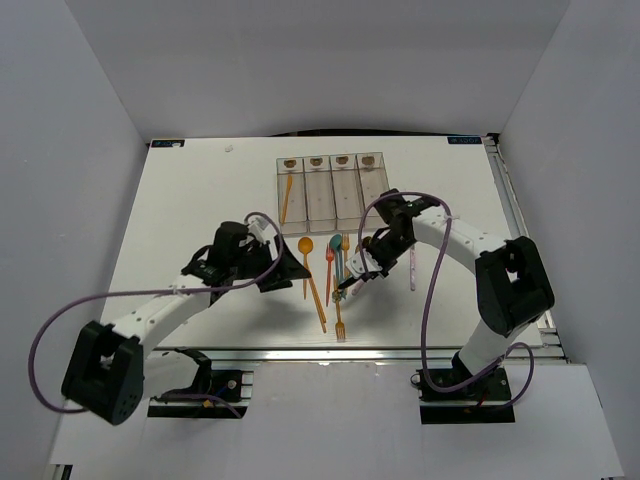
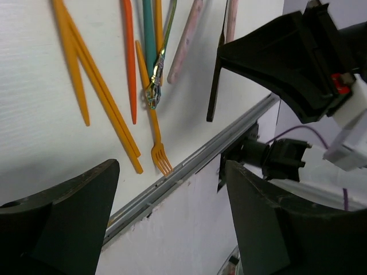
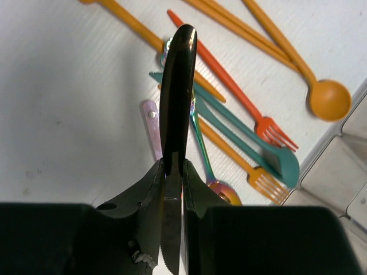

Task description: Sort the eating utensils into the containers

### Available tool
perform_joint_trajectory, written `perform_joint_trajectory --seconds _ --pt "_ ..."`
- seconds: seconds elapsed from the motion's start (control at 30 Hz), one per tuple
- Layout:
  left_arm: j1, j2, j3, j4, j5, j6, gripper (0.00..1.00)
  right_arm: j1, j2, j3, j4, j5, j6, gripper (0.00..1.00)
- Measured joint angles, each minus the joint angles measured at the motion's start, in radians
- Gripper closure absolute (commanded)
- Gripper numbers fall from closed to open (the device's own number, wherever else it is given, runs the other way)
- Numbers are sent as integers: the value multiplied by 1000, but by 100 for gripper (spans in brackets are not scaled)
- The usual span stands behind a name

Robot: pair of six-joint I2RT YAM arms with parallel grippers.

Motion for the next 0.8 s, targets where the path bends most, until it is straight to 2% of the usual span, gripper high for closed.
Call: perform_joint_trajectory --seconds 0.23,0.4,0.53,0.8 --pt "-121 240 125 72 49 35 18 37 -14 0 7 -15 23 100" --pt "-158 276 155 74 19 54 18 50 -37 0 10 -7 26 100" --pt "-143 189 172 -29 -127 63 17 59 -71 12 12 32 13 100" --pt "-48 -204 182 -276 -440 27 15 134 -68 168 108 216 -55 100"
